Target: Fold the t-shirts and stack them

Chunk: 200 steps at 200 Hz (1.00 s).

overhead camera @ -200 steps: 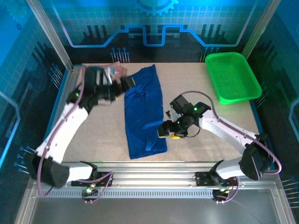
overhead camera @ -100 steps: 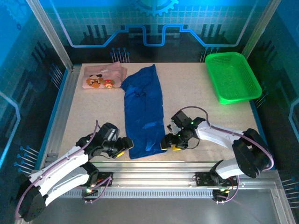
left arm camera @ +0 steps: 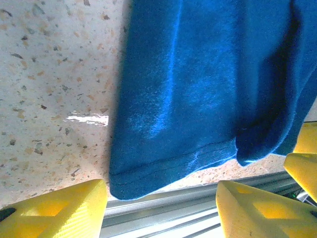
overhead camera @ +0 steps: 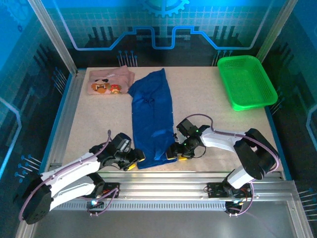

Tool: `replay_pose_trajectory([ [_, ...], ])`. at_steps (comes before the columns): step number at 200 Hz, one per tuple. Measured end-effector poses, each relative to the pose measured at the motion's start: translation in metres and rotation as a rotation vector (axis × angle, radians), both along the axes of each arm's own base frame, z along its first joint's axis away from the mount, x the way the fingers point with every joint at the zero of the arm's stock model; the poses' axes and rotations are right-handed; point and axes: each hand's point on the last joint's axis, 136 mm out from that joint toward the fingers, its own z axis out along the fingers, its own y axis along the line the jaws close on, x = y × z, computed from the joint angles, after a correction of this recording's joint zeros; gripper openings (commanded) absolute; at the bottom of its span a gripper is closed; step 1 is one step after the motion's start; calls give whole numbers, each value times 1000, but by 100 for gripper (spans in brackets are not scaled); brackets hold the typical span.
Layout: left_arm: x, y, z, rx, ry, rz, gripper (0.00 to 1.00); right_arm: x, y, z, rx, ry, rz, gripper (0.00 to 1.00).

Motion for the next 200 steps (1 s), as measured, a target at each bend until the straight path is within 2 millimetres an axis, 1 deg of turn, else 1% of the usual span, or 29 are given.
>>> replay_pose_trajectory([
  [23, 0, -2, -6, 4, 12, 0, 56, 1, 1, -2, -14, 18, -6, 67],
  [33, 0, -3, -10, 5, 18, 2, 52, 1, 0, -3, -22, 26, -9, 65],
  [60, 7, -12, -21, 6, 32, 2, 43, 2, 0, -5, -50, 54, -21, 58],
  [72, 13, -20, -21, -4, 27, -9, 39, 2, -1, -7, -69, 68, -28, 50],
  [78, 17, -24, -21, -8, 22, -14, 35, 3, -2, -8, -79, 73, -32, 45],
  [92, 24, -31, -22, -10, 17, -21, 26, 3, -4, -10, -103, 82, -37, 30],
  [98, 26, -33, -23, -10, 16, -23, 21, 3, -5, -11, -113, 83, -38, 25],
  [111, 28, -35, -24, -6, 17, -26, 12, 3, -7, -14, -129, 82, -38, 17],
  [120, 28, -35, -24, -4, 15, -29, 8, 4, -5, -14, -125, 75, -34, 12],
  [133, 25, -33, -20, 2, 7, -33, 6, 2, -1, -13, -120, 58, -13, 9],
  [147, 23, -29, -11, -2, -15, -31, 5, 0, 1, -12, -122, 47, 1, 5],
  [164, 21, -25, 9, -24, -64, -24, 4, 0, -1, -6, -120, 26, -1, 4],
  [176, 17, -21, 18, -31, -90, -25, 4, -1, -3, 1, -113, 11, -3, 3],
  [191, 9, -19, 24, -33, -99, -34, 3, -4, -5, 9, -108, -2, -6, 3],
  [200, 3, -18, 25, -26, -96, -42, 3, -7, -6, 13, -111, -7, -6, 3],
])
